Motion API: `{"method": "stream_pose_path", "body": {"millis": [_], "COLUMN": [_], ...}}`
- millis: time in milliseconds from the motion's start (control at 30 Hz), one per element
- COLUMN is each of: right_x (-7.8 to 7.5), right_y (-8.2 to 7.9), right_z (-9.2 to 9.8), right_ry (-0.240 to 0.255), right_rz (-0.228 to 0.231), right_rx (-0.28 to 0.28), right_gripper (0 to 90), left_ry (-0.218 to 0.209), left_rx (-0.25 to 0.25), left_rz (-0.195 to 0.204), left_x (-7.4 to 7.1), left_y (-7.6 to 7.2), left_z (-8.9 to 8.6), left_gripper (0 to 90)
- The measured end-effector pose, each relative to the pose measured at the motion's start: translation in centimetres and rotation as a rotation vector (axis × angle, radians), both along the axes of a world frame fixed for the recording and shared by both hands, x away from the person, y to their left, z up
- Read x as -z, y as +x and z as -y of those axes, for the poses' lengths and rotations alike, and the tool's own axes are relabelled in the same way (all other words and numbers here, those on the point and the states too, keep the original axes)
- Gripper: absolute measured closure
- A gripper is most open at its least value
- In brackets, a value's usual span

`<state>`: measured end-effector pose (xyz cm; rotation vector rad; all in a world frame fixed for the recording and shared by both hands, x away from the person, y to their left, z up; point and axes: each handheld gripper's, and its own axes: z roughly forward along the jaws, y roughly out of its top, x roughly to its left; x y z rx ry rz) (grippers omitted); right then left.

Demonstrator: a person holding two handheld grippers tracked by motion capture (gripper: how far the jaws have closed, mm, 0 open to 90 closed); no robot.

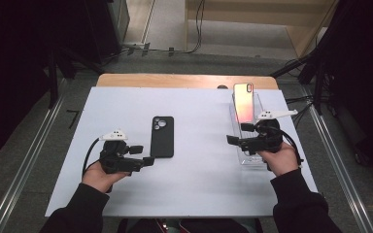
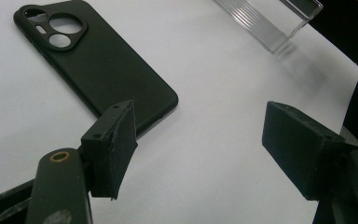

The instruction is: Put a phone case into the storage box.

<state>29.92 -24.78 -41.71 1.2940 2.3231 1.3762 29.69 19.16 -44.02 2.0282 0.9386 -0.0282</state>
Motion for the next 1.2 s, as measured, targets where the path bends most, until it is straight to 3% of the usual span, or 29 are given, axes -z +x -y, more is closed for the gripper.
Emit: {"method": "stream_pose_path", "body": {"millis": [300, 567, 767, 900, 1033, 1200], "right_x": [0.2, 0.8, 1.2, 1.6, 1.9, 2.2], "right_y": [-1.7, -3.2, -4.4, -5.1, -5.7, -6.2], "right_z": [-0.1, -0.2, -0.3, -0.6, -0.9, -1.0], "right_ry": [0.010, 0.017, 0.012, 0.006, 0.003, -0.006], "right_rz": [-0.007, -0.022, -0.027, -0.036, -0.045, -0.050], "right_rx": [-0.036, -0.083, -0.111, -0.137, -0.163, -0.181], "right_gripper": [14.5, 14.6, 14.6, 14.7, 14.7, 14.7], "left_ry": [-0.001, -0.022, -0.032, -0.027, 0.014, 0.014], "left_rx": [-0.008, -0.006, -0.020, -0.025, -0.001, 0.009], "left_rz": [0.001, -0.022, -0.010, -0.025, -0.021, -0.021], "left_x": [-0.2, -0.5, -0.8, -0.8, -0.6, -0.5], "left_y": [0.1, 0.5, 1.2, 1.9, 2.6, 3.3], "left_z": [0.2, 0.4, 0.8, 1.5, 2.2, 3.4], "left_gripper": [26.6, 26.6, 28.5, 28.5, 28.6, 28.5]}}
